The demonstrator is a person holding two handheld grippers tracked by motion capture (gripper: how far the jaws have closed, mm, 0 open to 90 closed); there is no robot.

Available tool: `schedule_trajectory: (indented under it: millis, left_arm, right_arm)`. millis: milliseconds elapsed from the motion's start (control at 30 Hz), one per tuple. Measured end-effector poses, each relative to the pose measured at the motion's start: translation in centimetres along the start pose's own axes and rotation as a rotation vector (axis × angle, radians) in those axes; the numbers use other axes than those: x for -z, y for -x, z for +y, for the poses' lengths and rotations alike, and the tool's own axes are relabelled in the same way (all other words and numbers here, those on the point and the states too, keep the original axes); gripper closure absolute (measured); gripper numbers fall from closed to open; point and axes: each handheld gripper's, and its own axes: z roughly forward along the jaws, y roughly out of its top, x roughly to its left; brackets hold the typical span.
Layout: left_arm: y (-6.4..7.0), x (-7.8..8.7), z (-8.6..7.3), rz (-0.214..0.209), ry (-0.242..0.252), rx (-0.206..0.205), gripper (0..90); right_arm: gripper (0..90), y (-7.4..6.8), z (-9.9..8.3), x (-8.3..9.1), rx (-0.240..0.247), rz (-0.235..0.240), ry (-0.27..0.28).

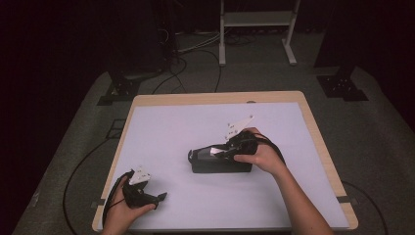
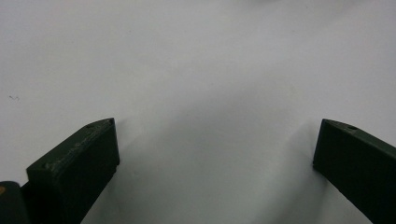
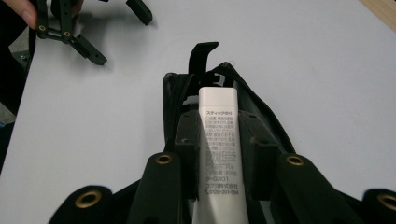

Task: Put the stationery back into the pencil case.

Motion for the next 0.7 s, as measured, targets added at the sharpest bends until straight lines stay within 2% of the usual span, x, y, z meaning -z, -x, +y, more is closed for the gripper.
schedule_trajectory:
  millis: [233,700]
  left_arm:
    - [0.0,0.0,0.0,0.000,0.000,0.000,0.0]
    - [0.0,0.0,0.0,0.000,-0.001,-0.003,0.0]
  right_arm:
    - [70.3,0.5,0.3,-0.5,0.023,0.002,-0.010]
    - [70.2,1.0,0.0,-1.7,0.028,0.011,-0.046]
